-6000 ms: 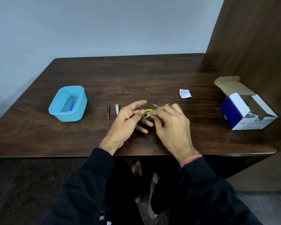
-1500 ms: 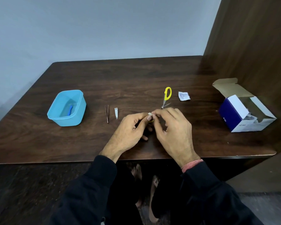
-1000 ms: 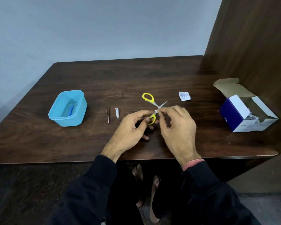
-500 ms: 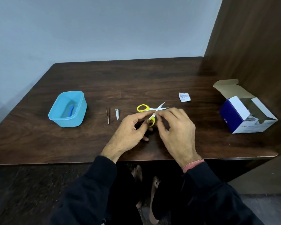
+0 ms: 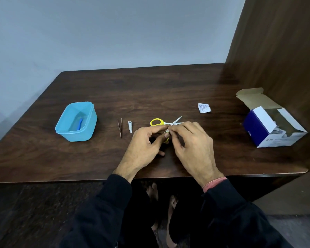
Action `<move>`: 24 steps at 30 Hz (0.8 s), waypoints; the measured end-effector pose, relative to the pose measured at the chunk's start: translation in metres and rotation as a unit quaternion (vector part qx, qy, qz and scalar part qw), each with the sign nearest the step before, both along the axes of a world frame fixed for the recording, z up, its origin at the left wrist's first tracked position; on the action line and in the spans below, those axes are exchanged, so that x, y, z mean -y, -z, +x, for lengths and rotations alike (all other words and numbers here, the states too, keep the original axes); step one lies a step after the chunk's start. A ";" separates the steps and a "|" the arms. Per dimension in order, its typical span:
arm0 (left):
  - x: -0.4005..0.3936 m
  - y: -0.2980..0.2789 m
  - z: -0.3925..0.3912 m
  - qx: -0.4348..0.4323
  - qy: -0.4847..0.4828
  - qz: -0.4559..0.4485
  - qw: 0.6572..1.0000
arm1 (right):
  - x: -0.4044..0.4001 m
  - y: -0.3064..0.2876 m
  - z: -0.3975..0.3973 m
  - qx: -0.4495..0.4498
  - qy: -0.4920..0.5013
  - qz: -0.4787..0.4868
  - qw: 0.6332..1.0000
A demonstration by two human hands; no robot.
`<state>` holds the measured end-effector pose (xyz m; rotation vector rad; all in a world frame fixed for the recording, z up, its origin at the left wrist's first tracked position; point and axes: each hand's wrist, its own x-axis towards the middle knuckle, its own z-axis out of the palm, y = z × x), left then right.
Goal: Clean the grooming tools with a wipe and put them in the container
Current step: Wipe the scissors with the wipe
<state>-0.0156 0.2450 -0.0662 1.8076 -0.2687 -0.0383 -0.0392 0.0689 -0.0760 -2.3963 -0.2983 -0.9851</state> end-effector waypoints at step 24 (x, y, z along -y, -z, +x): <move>0.001 0.001 -0.008 0.075 -0.011 0.085 0.994 | 0.008 -0.003 0.011 -0.012 0.070 0.158 0.985</move>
